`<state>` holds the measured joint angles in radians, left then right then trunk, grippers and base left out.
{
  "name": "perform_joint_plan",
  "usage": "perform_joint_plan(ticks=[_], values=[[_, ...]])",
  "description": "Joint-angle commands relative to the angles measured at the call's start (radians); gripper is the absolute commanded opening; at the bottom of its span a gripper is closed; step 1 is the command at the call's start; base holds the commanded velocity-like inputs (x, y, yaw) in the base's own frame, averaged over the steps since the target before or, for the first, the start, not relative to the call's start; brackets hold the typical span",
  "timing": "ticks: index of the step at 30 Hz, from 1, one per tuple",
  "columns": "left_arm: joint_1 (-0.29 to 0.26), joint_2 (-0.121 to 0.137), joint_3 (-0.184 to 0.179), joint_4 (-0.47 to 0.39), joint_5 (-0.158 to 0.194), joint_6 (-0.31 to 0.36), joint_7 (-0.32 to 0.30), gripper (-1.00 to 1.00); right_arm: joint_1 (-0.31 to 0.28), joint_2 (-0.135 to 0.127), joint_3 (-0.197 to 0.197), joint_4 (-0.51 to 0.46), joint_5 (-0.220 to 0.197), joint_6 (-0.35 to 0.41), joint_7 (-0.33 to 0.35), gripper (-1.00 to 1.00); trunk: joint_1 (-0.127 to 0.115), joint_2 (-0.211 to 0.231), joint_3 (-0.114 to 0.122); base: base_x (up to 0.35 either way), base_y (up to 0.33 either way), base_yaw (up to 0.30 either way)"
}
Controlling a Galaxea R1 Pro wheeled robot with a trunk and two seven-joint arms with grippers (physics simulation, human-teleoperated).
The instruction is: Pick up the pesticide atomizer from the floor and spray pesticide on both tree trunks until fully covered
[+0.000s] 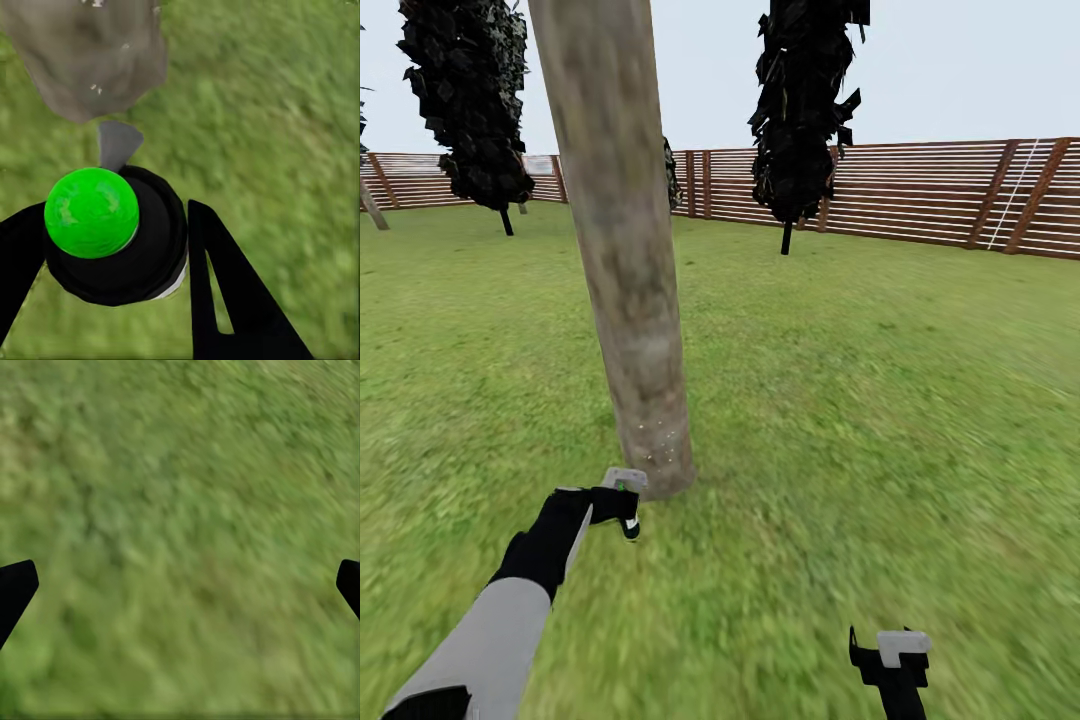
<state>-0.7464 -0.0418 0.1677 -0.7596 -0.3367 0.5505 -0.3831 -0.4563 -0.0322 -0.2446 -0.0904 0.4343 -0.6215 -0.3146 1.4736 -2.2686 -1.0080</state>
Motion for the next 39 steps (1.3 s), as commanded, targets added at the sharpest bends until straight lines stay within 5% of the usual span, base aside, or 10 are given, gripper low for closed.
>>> perform_joint_plan(ticks=[1,5,6,10,16,20,24,30,34,39], values=[[-0.011,0.002,0.006,-0.001,-0.011,0.008,-0.01,-1.0,-0.001,0.0,-0.005,0.001,0.011,-0.002,-0.006,1.0,0.0,0.0,-0.001,0.0,0.0,0.0],[-0.064,0.038,0.007,0.0,-0.015,0.016,-0.011,-1.0,-0.001,0.0,-0.005,0.001,0.011,-0.002,-0.006,1.0,0.0,0.0,-0.001,0.0,0.0,0.0],[-0.074,0.07,0.009,0.0,-0.012,0.017,-0.011,-1.0,-0.001,0.0,-0.005,0.001,0.011,-0.002,-0.006,1.0,0.0,0.0,-0.001,0.0,0.0,0.0],[-0.094,0.122,0.009,-0.001,-0.011,0.017,-0.041,-1.0,-0.001,0.0,-0.005,0.001,0.011,-0.002,-0.006,1.0,0.0,0.0,-0.001,0.0,0.0,0.0],[-0.171,0.123,0.006,-0.004,-0.012,0.09,-0.078,-1.0,-0.001,-0.001,-0.005,0.001,0.011,-0.003,-0.006,1.0,0.0,0.0,-0.001,0.0,0.0,0.0],[-0.163,0.138,0.003,-0.002,-0.011,0.096,-0.083,-1.0,-0.001,-0.001,-0.005,0.001,0.012,-0.003,-0.005,1.0,0.0,0.0,-0.001,0.0,0.0,0.0],[-0.087,0.157,0.003,0.012,-0.01,-0.009,-0.083,-1.0,-0.001,0.0,-0.005,0.001,0.012,-0.003,-0.004,1.0,0.0,0.0,-0.001,0.0,0.0,0.0],[-0.032,0.157,0.004,0.027,-0.011,-0.035,-0.083,-1.0,-0.001,0.0,-0.004,0.001,0.012,-0.002,-0.003,1.0,0.0,0.0,-0.001,0.0,0.0,0.0],[-0.053,0.154,0.008,0.024,-0.009,-0.019,-0.079,-1.0,-0.001,0.0,-0.004,0.001,0.013,-0.002,-0.002,1.0,0.0,0.0,-0.001,0.0,0.0,0.0],[-0.166,0.151,0.007,0.018,-0.011,0.057,-0.078,-1.0,-0.001,0.0,-0.004,0.001,0.014,-0.002,-0.001,1.0,0.0,0.0,-0.001,0.0,0.0,0.0]])
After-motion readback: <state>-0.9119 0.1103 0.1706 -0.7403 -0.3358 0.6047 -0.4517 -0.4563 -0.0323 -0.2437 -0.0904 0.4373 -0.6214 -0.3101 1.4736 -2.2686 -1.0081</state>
